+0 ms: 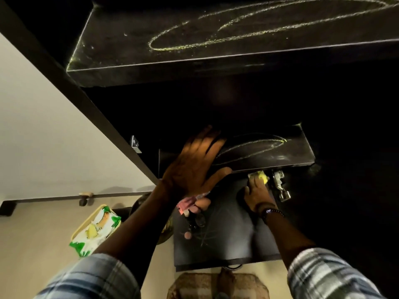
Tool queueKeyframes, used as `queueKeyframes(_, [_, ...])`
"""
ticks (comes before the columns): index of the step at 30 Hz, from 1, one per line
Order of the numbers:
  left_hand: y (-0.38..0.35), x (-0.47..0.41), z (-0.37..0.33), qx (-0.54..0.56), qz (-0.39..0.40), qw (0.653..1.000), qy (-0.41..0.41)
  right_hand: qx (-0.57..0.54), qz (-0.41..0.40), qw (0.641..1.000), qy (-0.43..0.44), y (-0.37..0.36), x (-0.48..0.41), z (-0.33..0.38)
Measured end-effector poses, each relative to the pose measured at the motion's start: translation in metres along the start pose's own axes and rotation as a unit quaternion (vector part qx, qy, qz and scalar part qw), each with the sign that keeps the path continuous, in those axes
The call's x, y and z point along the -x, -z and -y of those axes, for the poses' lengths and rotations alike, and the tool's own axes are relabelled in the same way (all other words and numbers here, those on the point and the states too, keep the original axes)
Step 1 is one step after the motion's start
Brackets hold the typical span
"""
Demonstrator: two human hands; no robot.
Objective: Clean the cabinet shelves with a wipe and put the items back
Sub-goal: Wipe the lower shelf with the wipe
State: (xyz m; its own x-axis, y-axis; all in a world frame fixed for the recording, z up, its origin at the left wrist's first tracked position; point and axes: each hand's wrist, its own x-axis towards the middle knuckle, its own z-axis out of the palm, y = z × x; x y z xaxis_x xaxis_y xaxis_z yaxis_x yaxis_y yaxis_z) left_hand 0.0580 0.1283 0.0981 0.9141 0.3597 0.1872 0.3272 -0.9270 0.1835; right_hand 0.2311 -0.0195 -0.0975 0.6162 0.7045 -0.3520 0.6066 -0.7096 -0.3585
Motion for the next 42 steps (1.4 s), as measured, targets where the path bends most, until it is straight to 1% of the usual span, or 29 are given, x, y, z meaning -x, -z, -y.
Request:
queueKeyframes(3, [0.003,-0.001,0.004,0.003,-0.004,1.000,-0.002,-0.037,0.051,0.998,0.011,-0.005,0.002,0.032])
queueKeyframes(5, [0.004,0.002,0.005,-0.001,-0.011,1.000,-0.006,-0.073,0.086,0.993,0.037,-0.027,0.038,0.040])
queueKeyframes(6, [0.003,0.003,0.005,-0.003,-0.015,1.000,-0.007,-0.071,0.085,0.992,0.053,-0.041,0.063,0.037])
queueKeyframes(8, [0.002,0.004,0.006,-0.001,-0.013,1.000,-0.010,-0.010,0.062,0.994,0.094,-0.068,0.113,0.017])
queueKeyframes(9, [0.002,0.004,0.006,0.001,-0.009,1.000,-0.012,0.012,0.057,0.993,0.100,-0.077,0.137,0.003])
queueKeyframes(10, [0.001,0.004,0.007,0.003,-0.006,1.000,-0.014,0.018,0.068,0.994,0.087,-0.081,0.159,-0.015])
queueKeyframes(12, [0.002,0.004,0.008,0.000,-0.002,1.000,-0.018,0.020,0.041,0.998,0.047,-0.077,0.185,-0.048])
queueKeyframes(14, [0.002,0.004,0.008,0.002,-0.002,1.000,-0.026,0.031,0.023,0.999,-0.003,-0.067,0.175,-0.068])
queueKeyframes(16, [0.000,0.004,0.007,0.013,-0.004,0.999,-0.031,0.051,0.005,0.998,-0.033,-0.056,0.136,-0.072])
queueKeyframes(17, [-0.001,0.004,0.007,0.015,-0.005,0.999,-0.033,0.054,0.001,0.998,-0.038,-0.047,0.110,-0.063])
queueKeyframes(19, [-0.001,0.001,0.009,0.013,-0.004,0.999,-0.037,0.051,0.026,0.998,-0.034,-0.028,0.061,-0.034])
queueKeyframes(22, [-0.001,-0.001,0.014,-0.002,-0.012,0.999,-0.036,0.042,0.052,0.997,-0.049,-0.025,0.017,0.002])
queueKeyframes(25, [-0.002,-0.001,0.012,0.003,-0.006,0.999,-0.034,0.049,0.038,0.998,-0.005,-0.044,0.050,0.011])
queueKeyframes(27, [-0.003,0.000,0.010,0.006,-0.005,0.999,-0.035,0.029,0.030,0.999,0.031,-0.069,0.105,0.004])
queueKeyframes(29, [-0.002,0.000,0.009,0.011,-0.003,0.999,-0.035,0.021,0.043,0.997,0.055,-0.091,0.165,-0.011])
queueKeyframes(31, [-0.001,0.001,0.007,0.016,-0.003,0.999,-0.035,0.032,0.042,0.998,0.043,-0.098,0.204,-0.037])
queueKeyframes(32, [0.000,0.000,0.006,0.019,-0.004,0.999,-0.036,0.035,0.034,0.999,0.016,-0.093,0.212,-0.047])
queueKeyframes(34, [0.001,0.000,0.005,0.023,-0.007,0.999,-0.038,0.022,0.017,0.997,-0.066,-0.079,0.202,-0.059])
queueKeyframes(36, [0.001,0.000,0.005,0.024,-0.009,0.999,-0.042,0.012,-0.018,0.994,-0.106,-0.064,0.171,-0.052])
queueKeyframes(37, [0.001,0.000,0.006,0.024,-0.009,0.999,-0.042,0.019,-0.026,0.994,-0.107,-0.061,0.152,-0.043])
queueKeyframes(39, [0.000,0.000,0.007,0.020,-0.007,0.999,-0.041,0.029,-0.001,0.996,-0.082,-0.061,0.118,-0.017])
queueKeyframes(42, [-0.003,0.000,0.009,0.019,-0.005,0.999,-0.037,0.042,0.022,0.999,0.003,-0.075,0.107,0.017])
